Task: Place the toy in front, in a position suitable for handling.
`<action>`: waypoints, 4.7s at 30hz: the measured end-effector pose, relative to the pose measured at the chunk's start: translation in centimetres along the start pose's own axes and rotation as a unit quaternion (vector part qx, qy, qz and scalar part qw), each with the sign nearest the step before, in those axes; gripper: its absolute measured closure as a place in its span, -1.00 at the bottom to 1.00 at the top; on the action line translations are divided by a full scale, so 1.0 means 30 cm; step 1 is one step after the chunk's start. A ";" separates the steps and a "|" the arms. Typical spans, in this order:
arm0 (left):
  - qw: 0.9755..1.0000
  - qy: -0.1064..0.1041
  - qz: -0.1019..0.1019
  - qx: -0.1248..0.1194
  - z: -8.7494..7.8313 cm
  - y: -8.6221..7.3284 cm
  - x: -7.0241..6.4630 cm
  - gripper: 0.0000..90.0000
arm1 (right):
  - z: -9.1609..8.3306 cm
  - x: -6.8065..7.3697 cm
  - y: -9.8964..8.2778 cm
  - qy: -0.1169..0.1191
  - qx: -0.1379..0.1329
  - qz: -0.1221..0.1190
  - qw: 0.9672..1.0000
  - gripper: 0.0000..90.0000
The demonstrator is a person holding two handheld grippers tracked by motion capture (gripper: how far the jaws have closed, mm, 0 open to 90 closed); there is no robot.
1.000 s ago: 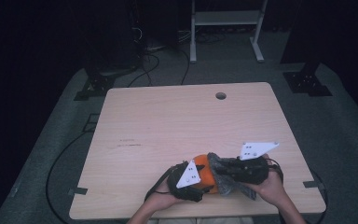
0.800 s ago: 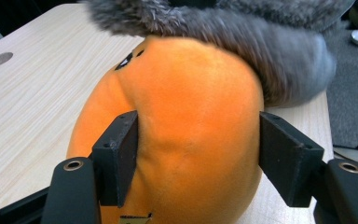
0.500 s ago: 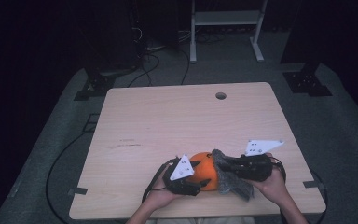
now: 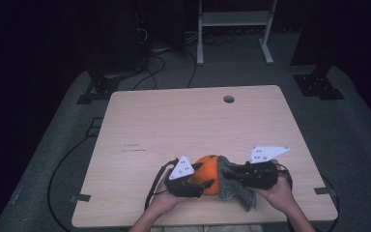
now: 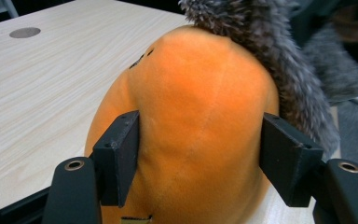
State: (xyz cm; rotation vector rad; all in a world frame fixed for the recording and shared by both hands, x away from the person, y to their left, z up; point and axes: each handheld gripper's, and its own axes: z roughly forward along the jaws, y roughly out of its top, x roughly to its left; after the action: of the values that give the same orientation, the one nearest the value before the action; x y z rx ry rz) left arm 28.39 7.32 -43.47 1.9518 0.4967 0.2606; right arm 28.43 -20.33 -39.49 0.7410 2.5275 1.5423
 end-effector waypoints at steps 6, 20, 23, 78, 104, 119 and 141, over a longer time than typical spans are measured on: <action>0.999 -0.034 -0.001 0.003 -0.005 0.008 0.023 -0.56 | -0.019 -0.044 -0.038 -0.014 0.012 0.024 1.000 0.75; 0.997 0.060 0.056 -0.002 -0.023 0.035 -0.023 -0.05 | -0.001 -0.008 0.016 -0.027 -0.020 0.003 0.999 0.76; 0.997 0.059 0.043 0.007 -0.010 0.015 -0.016 -0.09 | 0.039 -0.053 -0.033 -0.054 0.033 0.028 0.998 0.76; 0.999 0.037 -0.004 0.008 -0.010 0.042 -0.021 -0.12 | -0.001 0.021 -0.024 -0.015 0.047 -0.017 0.999 0.72; 0.999 0.015 -0.017 0.024 -0.016 -0.004 0.017 -0.40 | 0.036 0.022 -0.027 -0.020 0.085 -0.024 0.996 0.73; 0.998 0.014 0.030 0.045 -0.032 -0.030 0.013 -0.27 | 0.014 -0.075 -0.097 -0.042 0.074 0.032 0.996 0.73; 0.999 0.012 0.029 0.036 -0.034 -0.044 0.012 -0.33 | 0.013 -0.149 -0.089 -0.025 0.072 0.049 0.996 0.73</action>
State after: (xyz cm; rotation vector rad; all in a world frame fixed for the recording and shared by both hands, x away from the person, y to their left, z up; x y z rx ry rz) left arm 28.01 8.79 -44.26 2.0367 0.4706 0.3075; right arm 31.54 -23.01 -42.72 0.9217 2.6236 1.3589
